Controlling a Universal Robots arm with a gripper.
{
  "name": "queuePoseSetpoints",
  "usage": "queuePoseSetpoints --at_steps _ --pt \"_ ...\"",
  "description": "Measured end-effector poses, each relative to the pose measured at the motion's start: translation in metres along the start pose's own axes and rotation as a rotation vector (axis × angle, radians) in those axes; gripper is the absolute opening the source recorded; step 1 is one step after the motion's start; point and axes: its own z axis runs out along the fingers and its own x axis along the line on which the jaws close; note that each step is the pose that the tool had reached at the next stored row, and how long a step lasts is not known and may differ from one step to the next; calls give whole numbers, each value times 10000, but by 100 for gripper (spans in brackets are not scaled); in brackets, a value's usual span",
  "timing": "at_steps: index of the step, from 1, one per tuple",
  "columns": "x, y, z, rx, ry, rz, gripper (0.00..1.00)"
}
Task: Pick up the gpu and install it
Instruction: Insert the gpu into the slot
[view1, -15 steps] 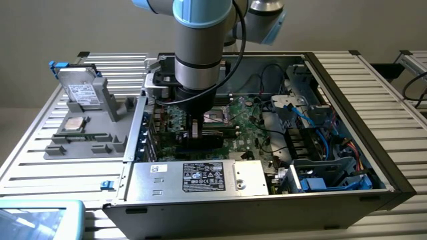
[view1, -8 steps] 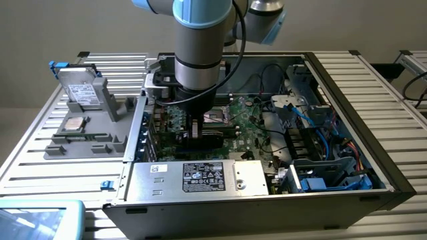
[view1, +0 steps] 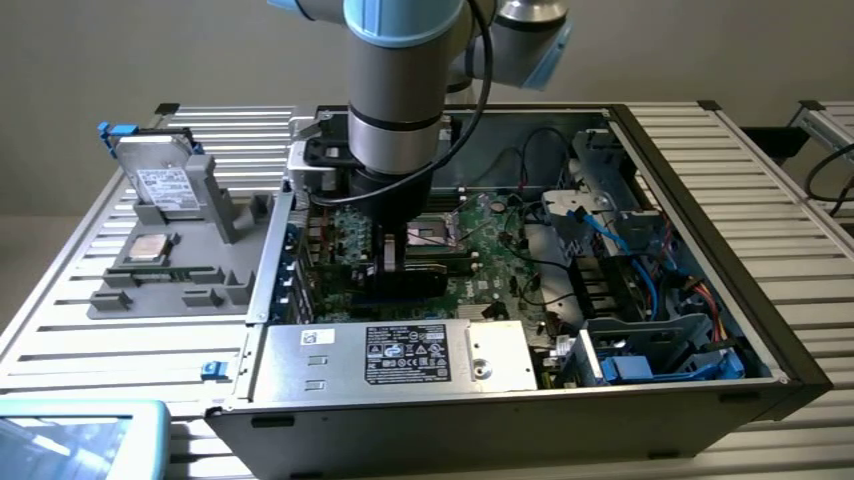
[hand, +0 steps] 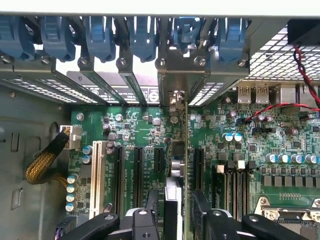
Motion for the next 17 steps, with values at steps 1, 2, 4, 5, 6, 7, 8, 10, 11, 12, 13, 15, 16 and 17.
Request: queuePoseSetpoints --at_steps 1,2,4,5,6,7,8,10,11,12,13,15,16,17 --pt "0 3 -34 9 2 1 41" --pt "0 6 -68 21 1 0 41" --pt "1 11 -138 45 1 1 41" --pt "1 14 -172 58 1 1 41" --pt "1 17 -204 74 1 1 41" --pt "1 20 -239 93 2 1 41" --pt "1 22 -268 113 1 1 41" --pt "2 27 -327 148 3 2 41" --pt "2 29 -357 167 2 2 41" --pt "2 31 -386 188 2 2 41" --pt "2 34 -419 205 3 2 41" --pt "2 35 -440 214 1 1 41" --pt "2 35 -440 214 1 1 41" --pt "2 35 -440 214 0 1 41"
